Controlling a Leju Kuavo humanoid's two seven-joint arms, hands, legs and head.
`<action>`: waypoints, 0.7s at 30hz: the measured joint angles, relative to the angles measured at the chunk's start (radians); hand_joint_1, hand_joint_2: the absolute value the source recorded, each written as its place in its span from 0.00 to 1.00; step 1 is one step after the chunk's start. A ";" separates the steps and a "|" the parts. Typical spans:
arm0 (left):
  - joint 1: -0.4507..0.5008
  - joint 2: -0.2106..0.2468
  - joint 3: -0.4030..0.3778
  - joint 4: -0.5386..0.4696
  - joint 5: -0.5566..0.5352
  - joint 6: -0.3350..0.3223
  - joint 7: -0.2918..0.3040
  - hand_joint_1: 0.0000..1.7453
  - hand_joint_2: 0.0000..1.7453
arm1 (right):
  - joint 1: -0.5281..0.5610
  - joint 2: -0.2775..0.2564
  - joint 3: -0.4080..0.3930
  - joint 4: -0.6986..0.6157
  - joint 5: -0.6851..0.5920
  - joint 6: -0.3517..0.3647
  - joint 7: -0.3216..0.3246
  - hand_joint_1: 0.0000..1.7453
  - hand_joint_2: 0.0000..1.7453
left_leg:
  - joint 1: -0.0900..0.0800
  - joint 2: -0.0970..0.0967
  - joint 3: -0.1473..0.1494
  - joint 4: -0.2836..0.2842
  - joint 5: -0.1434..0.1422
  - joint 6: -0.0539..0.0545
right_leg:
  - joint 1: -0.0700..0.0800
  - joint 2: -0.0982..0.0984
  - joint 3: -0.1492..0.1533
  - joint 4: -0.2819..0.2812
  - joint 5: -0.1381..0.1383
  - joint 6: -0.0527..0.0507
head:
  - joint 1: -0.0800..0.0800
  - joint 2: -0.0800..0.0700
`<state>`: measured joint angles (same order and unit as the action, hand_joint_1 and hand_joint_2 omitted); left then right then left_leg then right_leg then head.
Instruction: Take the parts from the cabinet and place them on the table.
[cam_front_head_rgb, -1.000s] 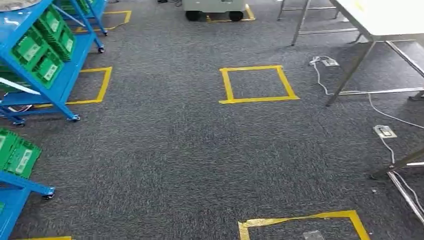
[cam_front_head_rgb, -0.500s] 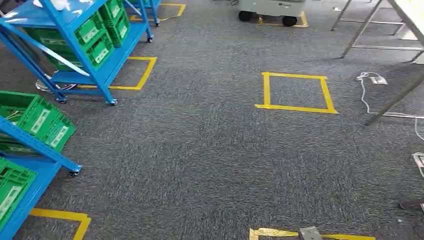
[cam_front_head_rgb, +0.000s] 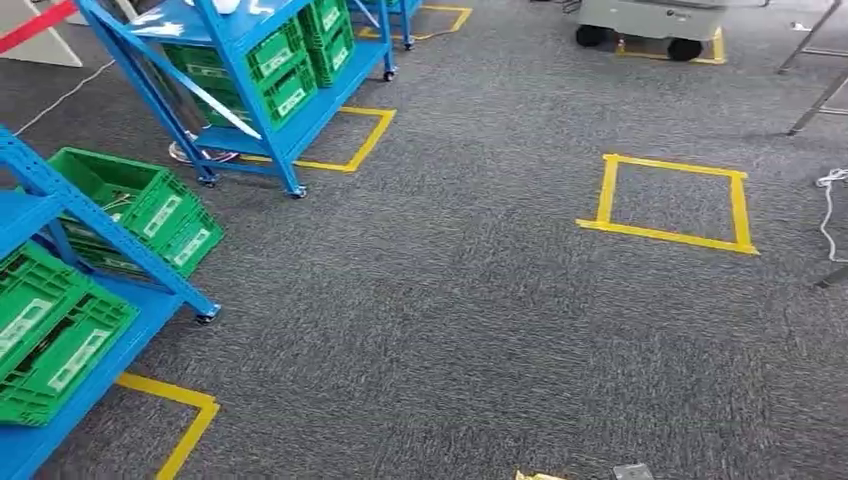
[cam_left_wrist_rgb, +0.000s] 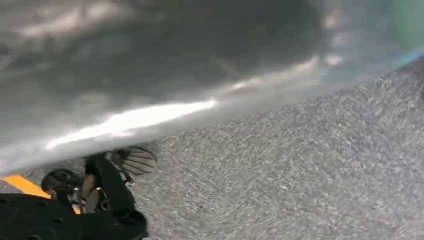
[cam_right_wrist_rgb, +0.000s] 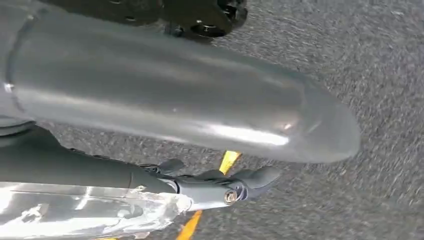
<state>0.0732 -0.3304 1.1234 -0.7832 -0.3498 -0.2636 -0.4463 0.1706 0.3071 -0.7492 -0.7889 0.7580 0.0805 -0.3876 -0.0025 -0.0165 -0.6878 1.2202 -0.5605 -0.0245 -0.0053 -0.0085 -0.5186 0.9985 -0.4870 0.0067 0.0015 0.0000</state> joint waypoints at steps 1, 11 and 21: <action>0.001 0.000 -0.006 0.000 0.006 0.002 0.000 0.00 0.00 | 0.006 0.000 0.000 -0.006 0.000 0.006 0.002 0.00 0.00 | 0.001 0.004 -0.030 0.064 -0.019 -0.001 | 0.001 -0.018 0.000 0.000 -0.001 -0.001 | 0.000 0.000; 0.012 0.000 -0.029 -0.012 0.019 0.004 0.003 0.00 0.00 | 0.003 0.000 0.001 -0.028 0.004 0.024 0.009 0.00 0.00 | -0.008 0.049 0.128 -0.234 0.112 0.031 | 0.012 -0.130 0.026 0.000 -0.027 0.028 | 0.000 0.000; 0.013 0.000 -0.033 -0.016 0.019 0.004 0.003 0.00 0.00 | 0.012 0.000 0.002 -0.031 0.004 0.025 0.010 0.00 0.00 | 0.001 -0.080 0.133 -0.234 0.119 0.046 | 0.001 0.061 -0.028 0.052 -0.005 0.033 | 0.015 0.000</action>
<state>0.0866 -0.3304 1.0903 -0.7992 -0.3307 -0.2594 -0.4429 0.1828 0.3067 -0.7469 -0.8194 0.7622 0.1053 -0.3780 -0.0019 -0.0967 -0.5549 0.9861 -0.4412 0.0214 -0.0045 0.0525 -0.5463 1.0502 -0.4925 0.0395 0.0160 0.0000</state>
